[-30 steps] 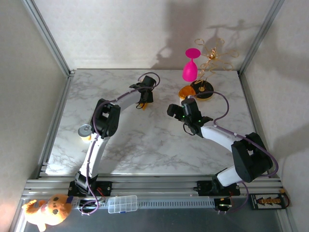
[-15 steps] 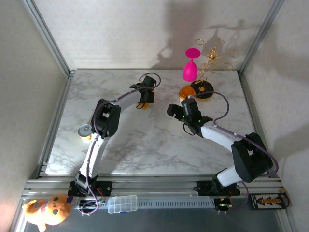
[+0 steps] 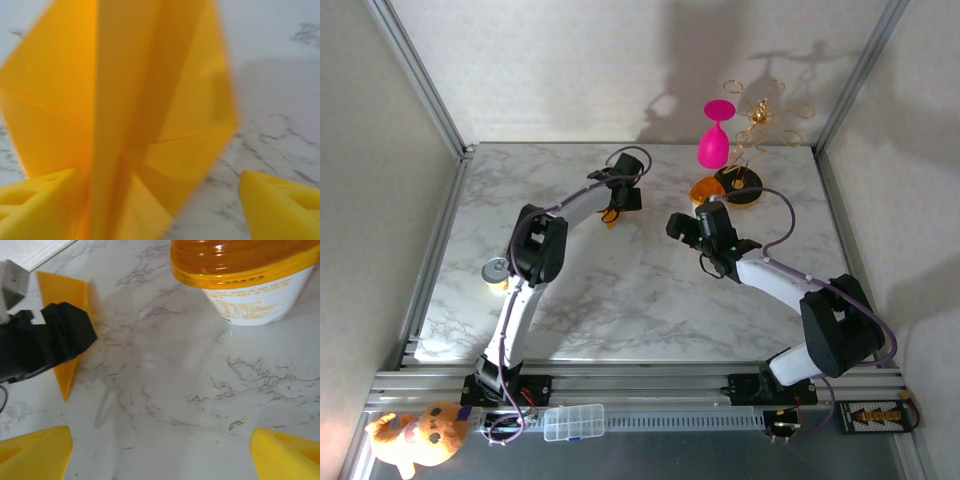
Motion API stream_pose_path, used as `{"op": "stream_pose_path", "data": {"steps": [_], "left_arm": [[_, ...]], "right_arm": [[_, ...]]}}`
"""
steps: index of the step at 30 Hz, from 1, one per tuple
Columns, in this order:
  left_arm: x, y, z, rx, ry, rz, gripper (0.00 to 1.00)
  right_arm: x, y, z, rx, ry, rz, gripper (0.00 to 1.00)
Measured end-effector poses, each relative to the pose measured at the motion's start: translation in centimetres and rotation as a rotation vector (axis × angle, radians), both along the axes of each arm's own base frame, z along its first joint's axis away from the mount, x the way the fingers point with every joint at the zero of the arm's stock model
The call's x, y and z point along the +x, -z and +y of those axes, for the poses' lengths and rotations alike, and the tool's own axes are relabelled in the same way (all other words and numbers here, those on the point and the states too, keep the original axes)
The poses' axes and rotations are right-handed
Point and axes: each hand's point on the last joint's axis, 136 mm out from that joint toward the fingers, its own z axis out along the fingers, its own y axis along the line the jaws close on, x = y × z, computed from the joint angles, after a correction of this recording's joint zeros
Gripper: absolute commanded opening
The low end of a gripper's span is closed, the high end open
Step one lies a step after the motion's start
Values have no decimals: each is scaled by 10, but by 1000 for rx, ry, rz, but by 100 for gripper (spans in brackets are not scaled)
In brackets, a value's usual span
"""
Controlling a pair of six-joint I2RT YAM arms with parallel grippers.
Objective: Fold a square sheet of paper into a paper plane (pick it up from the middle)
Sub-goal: Move the paper plane to the top-center of the table, then reset both arms
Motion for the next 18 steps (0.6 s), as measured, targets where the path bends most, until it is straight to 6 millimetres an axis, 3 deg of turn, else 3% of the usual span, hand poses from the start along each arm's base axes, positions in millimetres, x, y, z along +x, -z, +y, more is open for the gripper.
{"op": "stream_pose_path", "data": {"steps": [3,6,11,14,18], "left_arm": [[-2,-42,2,-33,-9,-64,85],[-2,-97,2,-85,-14,-159,86],[-12,-177,13,-145,-40,-323,90],[-30,-203,34,-135,-80,-400,97],[-72,-224,83,-89,-176,-525,99]], "right_arm": [[3,-6,-4,-3,17,-12,93],[4,-15,-8,-3,31,-28,93],[9,-44,-16,-19,57,-92,96],[11,-65,-29,-54,88,-154,99],[11,-96,-61,-131,175,-255,99]]}}
